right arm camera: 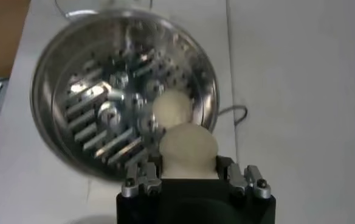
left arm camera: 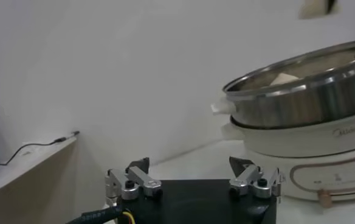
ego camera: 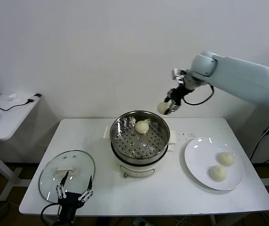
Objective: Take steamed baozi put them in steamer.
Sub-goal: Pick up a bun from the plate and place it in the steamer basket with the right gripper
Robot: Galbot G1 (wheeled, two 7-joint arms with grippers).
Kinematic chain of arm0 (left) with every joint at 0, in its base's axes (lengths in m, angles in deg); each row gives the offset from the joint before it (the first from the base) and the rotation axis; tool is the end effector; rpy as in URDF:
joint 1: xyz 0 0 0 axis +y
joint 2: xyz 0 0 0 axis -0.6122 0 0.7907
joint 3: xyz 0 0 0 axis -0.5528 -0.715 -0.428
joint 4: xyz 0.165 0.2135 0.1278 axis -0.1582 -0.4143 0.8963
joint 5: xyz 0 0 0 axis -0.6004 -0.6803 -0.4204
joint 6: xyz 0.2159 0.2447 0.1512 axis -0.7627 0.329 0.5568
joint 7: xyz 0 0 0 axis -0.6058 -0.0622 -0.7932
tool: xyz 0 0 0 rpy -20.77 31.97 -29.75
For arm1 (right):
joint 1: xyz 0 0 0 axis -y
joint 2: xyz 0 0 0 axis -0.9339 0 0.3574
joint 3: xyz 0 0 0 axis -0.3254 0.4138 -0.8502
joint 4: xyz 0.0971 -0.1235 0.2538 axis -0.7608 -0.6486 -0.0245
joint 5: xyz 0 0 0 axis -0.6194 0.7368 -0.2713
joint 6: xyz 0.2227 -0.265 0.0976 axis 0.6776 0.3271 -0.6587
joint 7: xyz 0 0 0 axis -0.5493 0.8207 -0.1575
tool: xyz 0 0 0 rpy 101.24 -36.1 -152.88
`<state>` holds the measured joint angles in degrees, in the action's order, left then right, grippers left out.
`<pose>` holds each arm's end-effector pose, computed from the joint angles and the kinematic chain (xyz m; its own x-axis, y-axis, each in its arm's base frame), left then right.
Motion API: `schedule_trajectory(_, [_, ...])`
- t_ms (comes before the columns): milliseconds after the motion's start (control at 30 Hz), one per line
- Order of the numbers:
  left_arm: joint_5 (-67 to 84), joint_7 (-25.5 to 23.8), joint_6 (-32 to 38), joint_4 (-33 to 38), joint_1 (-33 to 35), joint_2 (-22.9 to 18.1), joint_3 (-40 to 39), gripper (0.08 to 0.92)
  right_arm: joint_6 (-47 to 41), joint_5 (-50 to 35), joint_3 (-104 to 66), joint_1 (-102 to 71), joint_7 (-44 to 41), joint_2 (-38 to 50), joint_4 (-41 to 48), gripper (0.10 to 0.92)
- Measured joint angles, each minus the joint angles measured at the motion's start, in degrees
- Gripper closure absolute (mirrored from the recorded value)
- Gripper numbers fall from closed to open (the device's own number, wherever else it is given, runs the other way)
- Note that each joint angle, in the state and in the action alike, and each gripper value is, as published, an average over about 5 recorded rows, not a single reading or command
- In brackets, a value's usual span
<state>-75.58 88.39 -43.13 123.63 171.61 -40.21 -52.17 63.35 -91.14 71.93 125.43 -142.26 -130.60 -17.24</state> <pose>0.1435 0.0192 -0.2991 -0.9903 -0.0149 0.1385 0.0328 0.9412 0.3364 0.5692 0.0497 0.0039 -0.2083 -0.3541 0.9117 -0.9718 -0.0303 -0.2338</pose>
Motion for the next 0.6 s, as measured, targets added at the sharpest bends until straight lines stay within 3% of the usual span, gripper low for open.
schedule_trajectory(600, [0.18,0.18,0.41,-0.5,0.28,-0.1,0.41,0.177,-3.59,-3.39,2.98,-7.24,6.03,-14.21,3.31,0.434])
